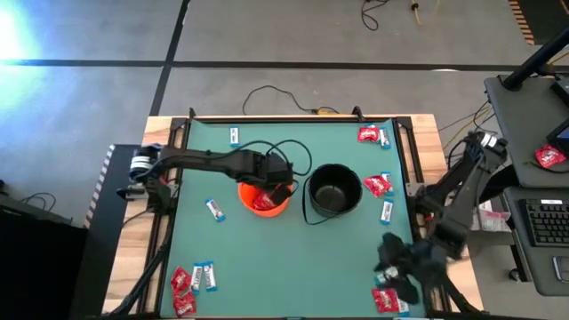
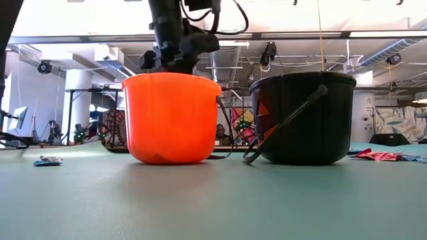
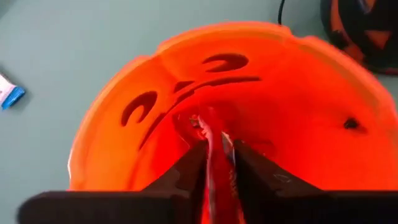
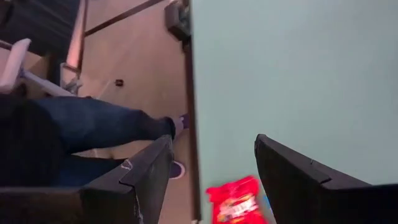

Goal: Sort candy by brand, put in halloween buckets
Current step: Put the red candy into the orange bucket

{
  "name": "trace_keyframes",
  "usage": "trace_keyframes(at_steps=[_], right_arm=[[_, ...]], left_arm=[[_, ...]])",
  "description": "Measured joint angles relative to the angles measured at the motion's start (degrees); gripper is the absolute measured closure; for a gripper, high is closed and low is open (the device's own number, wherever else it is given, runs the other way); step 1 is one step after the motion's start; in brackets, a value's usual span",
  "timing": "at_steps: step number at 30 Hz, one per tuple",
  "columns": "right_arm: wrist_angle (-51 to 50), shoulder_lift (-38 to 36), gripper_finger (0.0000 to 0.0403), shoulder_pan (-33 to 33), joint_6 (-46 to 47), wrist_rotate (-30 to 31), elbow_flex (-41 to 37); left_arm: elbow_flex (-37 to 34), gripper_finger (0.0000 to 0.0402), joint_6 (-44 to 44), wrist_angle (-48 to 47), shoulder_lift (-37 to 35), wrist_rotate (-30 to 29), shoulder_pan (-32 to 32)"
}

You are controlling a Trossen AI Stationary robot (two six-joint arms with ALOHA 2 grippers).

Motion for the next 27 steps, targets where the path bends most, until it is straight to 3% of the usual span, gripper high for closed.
trace_keyframes(at_steps=[8,13,18,23,27], right_arm=[[0.83,3.35,0.0184,5.82,7.85,2.65,0.02],[1.03,5.76,0.0184,6.17,9.26,1.9,0.04],[3.36,12.0,0.0184,6.89,17.14,-6.78,0.17],[2.97,21.43,0.0184,6.74,31.08,-16.66,0.13],[3.05,26.17,0.0184,5.67,44.31,-17.42,0.11]], left_arm=[[6.91,0.0208,-0.57,-7.48,1.4,-0.03,-0.28],[16.14,0.0156,-2.28,-12.89,-0.59,-0.58,-8.07],[23.81,0.0142,-3.3,-13.43,-0.75,-5.06,-21.05],[24.63,0.0141,-9.54,-14.11,-0.65,-13.02,-32.05],[23.27,0.0141,-15.24,-16.76,-0.63,-15.73,-37.12]])
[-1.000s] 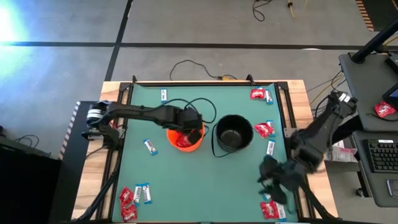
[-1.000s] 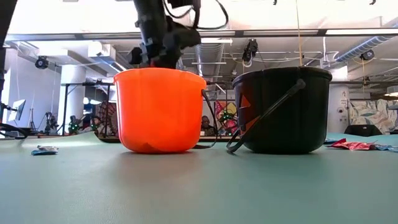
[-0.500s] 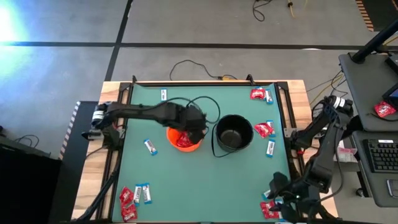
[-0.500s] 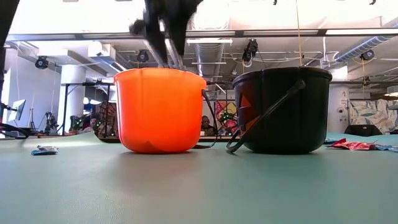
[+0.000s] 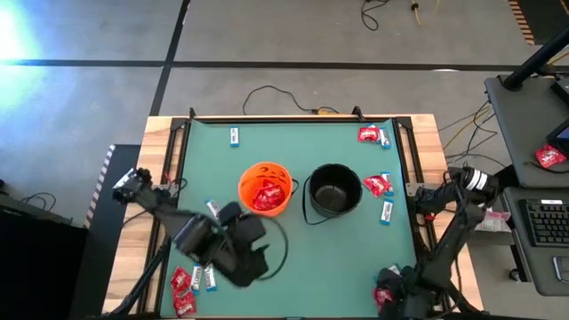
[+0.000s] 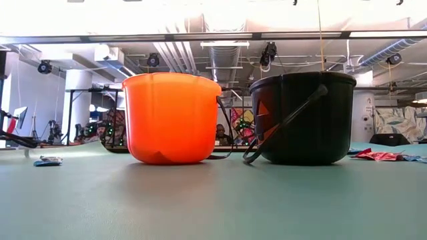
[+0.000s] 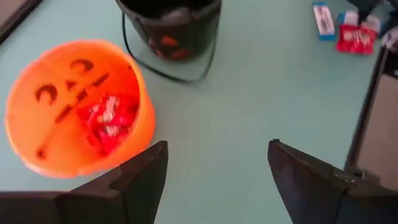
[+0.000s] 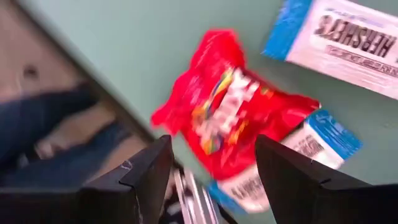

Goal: Sort candy by brand, put in halloween buckets
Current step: Put the red candy into the orange bucket

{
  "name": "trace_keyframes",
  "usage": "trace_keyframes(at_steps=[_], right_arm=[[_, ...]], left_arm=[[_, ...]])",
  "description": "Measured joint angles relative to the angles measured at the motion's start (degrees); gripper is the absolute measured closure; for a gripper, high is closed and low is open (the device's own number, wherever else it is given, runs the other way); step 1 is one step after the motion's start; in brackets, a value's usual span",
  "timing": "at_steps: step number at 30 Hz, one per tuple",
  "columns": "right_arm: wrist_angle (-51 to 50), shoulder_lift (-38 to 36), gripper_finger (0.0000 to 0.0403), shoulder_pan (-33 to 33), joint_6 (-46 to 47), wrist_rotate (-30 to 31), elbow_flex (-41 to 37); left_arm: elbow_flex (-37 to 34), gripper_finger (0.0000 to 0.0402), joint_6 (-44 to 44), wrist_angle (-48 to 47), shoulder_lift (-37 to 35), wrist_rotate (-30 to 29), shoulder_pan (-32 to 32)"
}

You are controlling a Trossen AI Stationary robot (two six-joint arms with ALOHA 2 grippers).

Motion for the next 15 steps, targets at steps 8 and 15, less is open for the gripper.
trace_keyframes(at_steps=[8,15], right_arm=[[0.29,3.32,0.0184,-2.73,9.52,-0.05,0.04],[7.24,4.43,0.0223,-7.18,9.38,7.95,0.06]], left_arm=[[-4.65,0.0141,-3.53,-1.42,0.02,-2.69,-5.42],[-8.95,0.0141,-3.35,8.51,-0.02,-6.78,-10.86]])
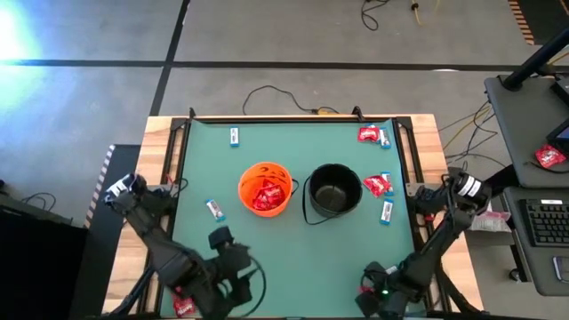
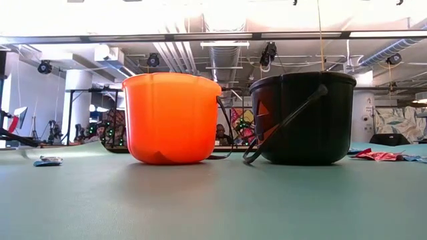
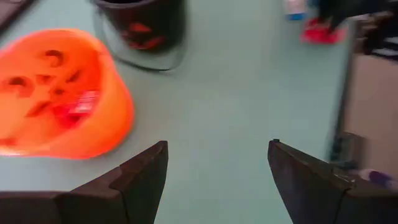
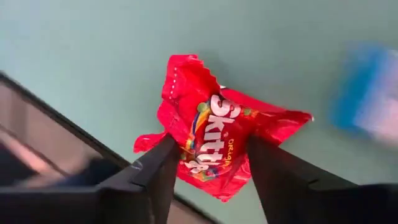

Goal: Sort candy by brand, put in halloween buckets
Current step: Put the red candy into the orange bucket

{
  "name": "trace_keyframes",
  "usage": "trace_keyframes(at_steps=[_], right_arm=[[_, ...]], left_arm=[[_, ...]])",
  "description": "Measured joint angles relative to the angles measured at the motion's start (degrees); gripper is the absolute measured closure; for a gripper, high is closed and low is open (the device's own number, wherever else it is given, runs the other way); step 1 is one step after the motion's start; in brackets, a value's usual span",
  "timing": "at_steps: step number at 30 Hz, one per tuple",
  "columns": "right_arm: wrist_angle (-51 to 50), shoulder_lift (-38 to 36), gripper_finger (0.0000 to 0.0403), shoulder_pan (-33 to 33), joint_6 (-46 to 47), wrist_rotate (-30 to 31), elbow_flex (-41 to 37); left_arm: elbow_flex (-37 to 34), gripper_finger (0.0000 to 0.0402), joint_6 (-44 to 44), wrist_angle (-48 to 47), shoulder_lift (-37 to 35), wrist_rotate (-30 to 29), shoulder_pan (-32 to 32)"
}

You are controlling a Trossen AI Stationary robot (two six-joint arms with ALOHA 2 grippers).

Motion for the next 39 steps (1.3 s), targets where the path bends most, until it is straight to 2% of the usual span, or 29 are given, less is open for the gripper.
trace_keyframes(at_steps=[3,5,9,12,16,20,22,26,28,30,34,37,39], right_arm=[[5.22,-0.22,0.0242,-3.56,-5.23,9.22,-0.24],[9.22,-0.27,0.025,-6.87,-11.28,12.92,-0.21],[15.92,-0.64,0.0248,-13.91,-26.85,13.76,-0.21],[16.71,-3.91,0.0238,-16.1,-36.56,14.24,0.12],[13.16,-11.41,0.0225,-13.9,-41.71,20.69,-1.2],[10.12,-20.25,0.0223,-8.01,-47.19,32.44,-3.36],[8.27,-24.73,0.0223,-5.53,-49.49,35.01,-5.2],[7.75,-33.38,0.0223,-6.04,-57.6,30.66,-10.36],[8.7,-37.55,0.0224,-7.87,-64.84,27.49,-12.9],[9.85,-41.92,0.0229,-10.4,-72.97,22.93,-15.54],[18.26,-50.65,0.0252,-18.79,-85.31,11.29,-22.82],[29.52,-55.43,0.0272,-27.32,-88.67,1.75,-29.7],[35.19,-57.9,0.0284,-32.48,-89.34,-2.49,-33.37]], left_arm=[[-3.67,0.0141,2.84,9.08,-0.02,1.7,-0.96],[-6.47,0.0141,4.74,14.65,-0.02,3.02,-0.75],[-13.12,0.0141,7.4,27.57,-0.02,4.12,1.28],[-17.27,0.0141,10.54,37.1,-0.02,5.16,3.53],[-22.27,0.0141,17.29,48.21,0.19,5.72,5.45],[-24.3,0.0141,21.19,53.62,2.73,3.33,6.47],[-24.43,0.0141,23.68,55.69,5.46,2.1,7.54],[-22.55,0.0141,31.27,56.8,12.66,3.17,10.33],[-19.51,0.0141,29.98,54.72,15.75,5.4,11.51],[-14.87,0.0144,24.57,52.1,18.31,8.45,12.81],[-7.41,0.0154,23.86,47.57,22.6,11.91,13.95],[-3.04,0.0158,23.2,44.4,25.27,12.19,13.77],[-0.88,0.0159,22.45,44.28,26.55,13.22,13.75]])
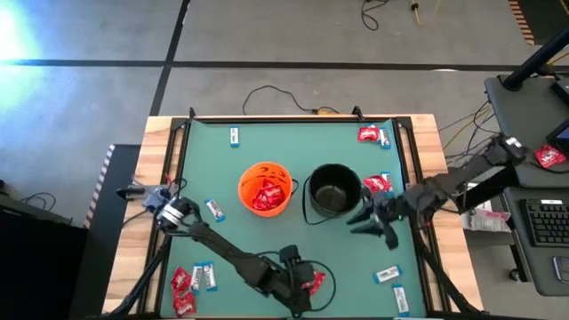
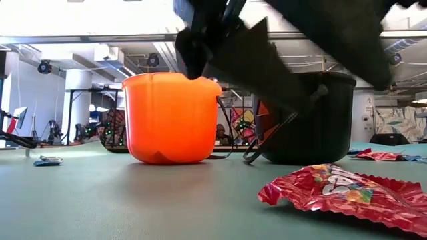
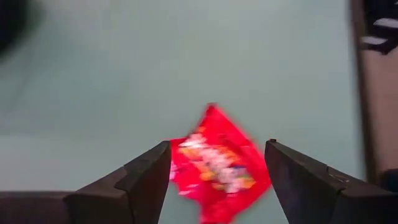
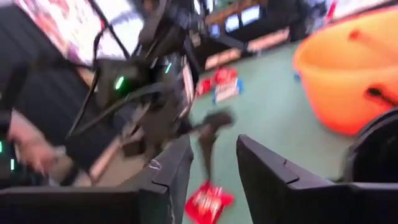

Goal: Sort candy by brand, put in halloween buckets
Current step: Put the red candy into the orange bucket

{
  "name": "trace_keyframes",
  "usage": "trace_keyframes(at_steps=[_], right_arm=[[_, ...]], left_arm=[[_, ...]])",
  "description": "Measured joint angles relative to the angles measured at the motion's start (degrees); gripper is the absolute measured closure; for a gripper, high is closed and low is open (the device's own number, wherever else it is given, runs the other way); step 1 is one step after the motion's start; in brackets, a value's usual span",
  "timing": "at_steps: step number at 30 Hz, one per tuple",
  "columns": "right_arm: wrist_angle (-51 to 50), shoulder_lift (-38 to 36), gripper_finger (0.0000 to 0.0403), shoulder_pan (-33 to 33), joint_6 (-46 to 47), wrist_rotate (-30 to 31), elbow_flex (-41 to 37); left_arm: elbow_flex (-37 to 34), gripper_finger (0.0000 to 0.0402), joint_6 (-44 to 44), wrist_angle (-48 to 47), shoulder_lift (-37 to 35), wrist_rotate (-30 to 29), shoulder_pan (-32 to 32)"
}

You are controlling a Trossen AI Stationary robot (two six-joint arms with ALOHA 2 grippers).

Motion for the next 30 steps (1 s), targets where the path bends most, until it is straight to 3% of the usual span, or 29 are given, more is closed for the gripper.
trace_keyframes(at_steps=[5,13,20,25,30], right_arm=[[1.72,-4.22,0.0286,-9.44,-3.26,-3.82,-3.97],[-0.25,-10.69,0.0221,-13.97,-11.49,-3.52,-4.85],[-8.41,-19.93,0.022,-13.91,-12.75,5.93,-5.76],[-12.84,-29.22,0.0243,-13.91,-14.75,8.48,-7.45],[-14.26,-37.54,0.0252,-13.93,-14.88,8.87,-10.69]], left_arm=[[2.34,0.0159,-1.5,-0.87,4.02,-1.23,0.42],[2.03,0.0159,-4.64,-1.96,6.52,-1.88,0.48],[0.94,0.0168,-5.18,-1.72,6.5,-1.7,0.57],[-0.79,0.021,-8.7,-1.62,6.4,-0.89,0.86],[-1.64,0.0293,-11.89,-3.43,6.28,1.22,1.74]])
